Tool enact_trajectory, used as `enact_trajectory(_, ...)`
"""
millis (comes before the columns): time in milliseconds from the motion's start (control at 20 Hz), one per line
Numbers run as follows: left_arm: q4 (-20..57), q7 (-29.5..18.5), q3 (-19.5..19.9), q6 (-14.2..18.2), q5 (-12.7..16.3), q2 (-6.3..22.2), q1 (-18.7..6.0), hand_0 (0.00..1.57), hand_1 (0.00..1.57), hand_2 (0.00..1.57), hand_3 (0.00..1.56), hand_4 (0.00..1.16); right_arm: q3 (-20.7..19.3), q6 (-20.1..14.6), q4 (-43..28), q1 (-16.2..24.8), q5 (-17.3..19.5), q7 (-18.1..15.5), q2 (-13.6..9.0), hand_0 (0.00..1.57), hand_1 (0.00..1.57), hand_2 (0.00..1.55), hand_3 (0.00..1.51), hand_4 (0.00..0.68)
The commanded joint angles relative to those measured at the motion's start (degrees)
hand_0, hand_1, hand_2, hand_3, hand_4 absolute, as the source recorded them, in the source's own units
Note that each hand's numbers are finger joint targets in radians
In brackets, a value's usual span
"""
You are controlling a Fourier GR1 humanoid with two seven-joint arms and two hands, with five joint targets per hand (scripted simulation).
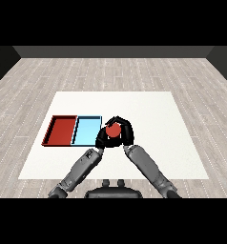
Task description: Pick the red can and put it in the red box
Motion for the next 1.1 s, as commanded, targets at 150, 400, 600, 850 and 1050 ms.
enact_trajectory(150,-1.94,6.69,1.36,2.73,-1.38,-0.77,-2.62,1.57,1.57,1.57,1.50,1.12,1.52,-1.77,-3.96,1.75,1.98,2.21,0.50,1.57,1.57,1.47,1.40,0.635)
enact_trajectory(400,2.06,0.88,0.99,2.31,2.38,-0.79,-3.83,1.57,1.57,1.57,1.49,1.13,0.07,-0.87,-3.62,1.60,1.70,2.15,0.51,1.57,1.57,1.46,1.40,0.637)
enact_trajectory(600,-0.60,0.22,0.36,3.28,0.30,-0.79,0.09,1.57,1.57,1.57,1.50,1.13,-0.24,2.52,-2.95,3.40,2.09,3.02,0.51,1.10,1.10,1.03,0.74,0.000)
enact_trajectory(850,-0.45,0.14,-0.04,3.97,-0.78,-0.81,-0.30,1.57,1.57,1.57,1.50,1.13,0.02,3.66,-0.90,1.09,7.11,8.35,0.51,0.00,0.00,0.00,0.00,0.000)
enact_trajectory(1050,0.38,-1.00,1.25,2.11,-1.14,-0.82,0.55,1.57,1.57,1.57,1.50,1.13,-1.82,5.01,-3.49,3.31,8.66,8.05,0.52,0.00,0.00,0.00,0.00,0.000)
